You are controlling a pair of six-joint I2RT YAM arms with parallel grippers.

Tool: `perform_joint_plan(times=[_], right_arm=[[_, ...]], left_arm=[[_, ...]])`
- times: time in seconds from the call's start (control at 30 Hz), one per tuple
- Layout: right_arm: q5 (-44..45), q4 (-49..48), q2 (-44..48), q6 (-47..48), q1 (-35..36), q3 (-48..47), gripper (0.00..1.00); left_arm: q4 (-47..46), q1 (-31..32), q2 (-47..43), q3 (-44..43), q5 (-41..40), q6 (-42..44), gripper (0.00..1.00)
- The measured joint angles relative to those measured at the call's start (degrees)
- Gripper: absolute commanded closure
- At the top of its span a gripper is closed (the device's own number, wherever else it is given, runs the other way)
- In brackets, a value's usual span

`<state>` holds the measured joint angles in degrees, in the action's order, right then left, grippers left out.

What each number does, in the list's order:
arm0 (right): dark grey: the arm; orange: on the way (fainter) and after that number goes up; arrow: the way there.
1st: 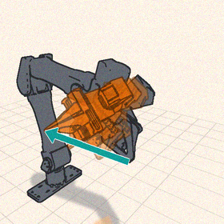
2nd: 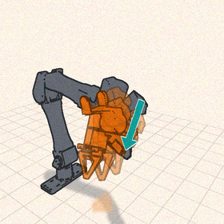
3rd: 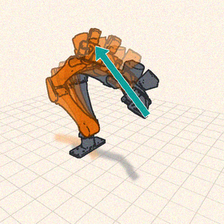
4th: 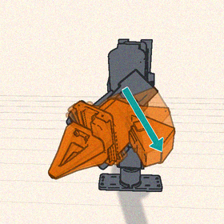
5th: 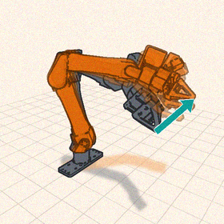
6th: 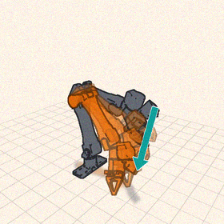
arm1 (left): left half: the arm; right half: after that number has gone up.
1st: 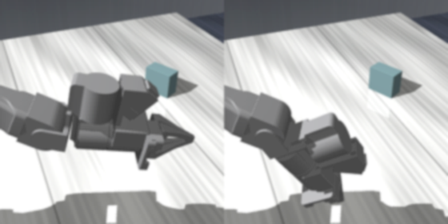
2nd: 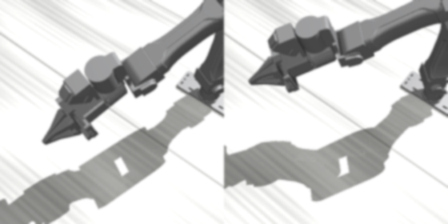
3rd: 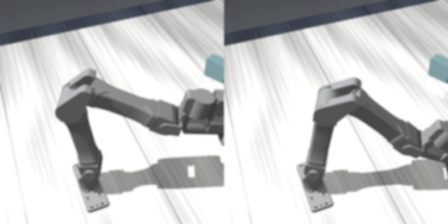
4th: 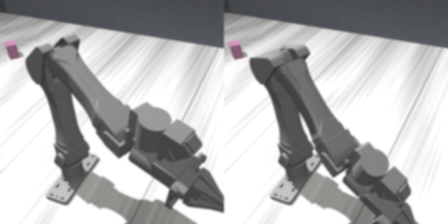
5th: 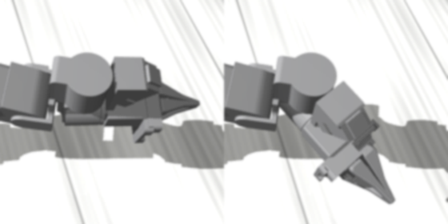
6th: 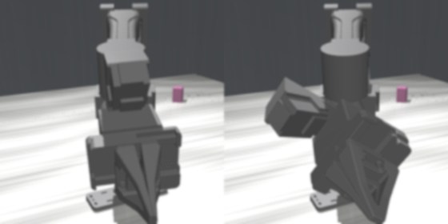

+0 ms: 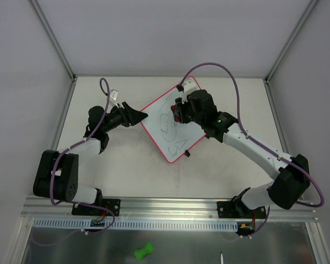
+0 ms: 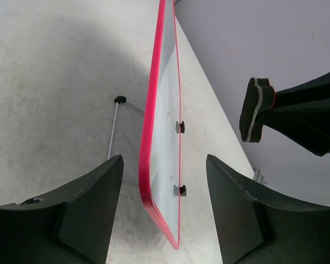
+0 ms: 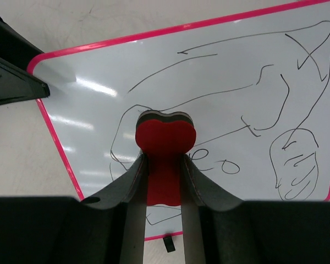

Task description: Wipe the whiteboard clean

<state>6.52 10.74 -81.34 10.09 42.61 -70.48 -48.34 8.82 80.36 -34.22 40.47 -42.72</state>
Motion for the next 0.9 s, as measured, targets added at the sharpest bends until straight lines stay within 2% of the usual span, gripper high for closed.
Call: perform_joint_plan(times=[0.2, 0.43, 0.83, 0.9], right_arm=[[-1.97, 1.86, -2.82, 0.04, -0.55, -7.15, 1.0], [-3.45, 2.86, -6.75, 0.13, -1.07, -12.61, 1.0], [-4.52, 3.67, -12.09, 0.7, -1.29, -14.67, 1.0], [-4.66, 3.67, -12.28, 0.74, -1.29, -14.91, 1.0]], left_arm=[[-1.57, 1.75, 1.7, 0.02, -0.02, -0.81, 0.4], [-2.45, 3.5, 3.96, 0.02, -0.07, -1.42, 0.48], [-2.36, 4.35, 5.05, 0.0, -0.15, -1.42, 0.89], [-2.25, 4.33, 5.18, -0.02, -0.22, -1.33, 0.93]])
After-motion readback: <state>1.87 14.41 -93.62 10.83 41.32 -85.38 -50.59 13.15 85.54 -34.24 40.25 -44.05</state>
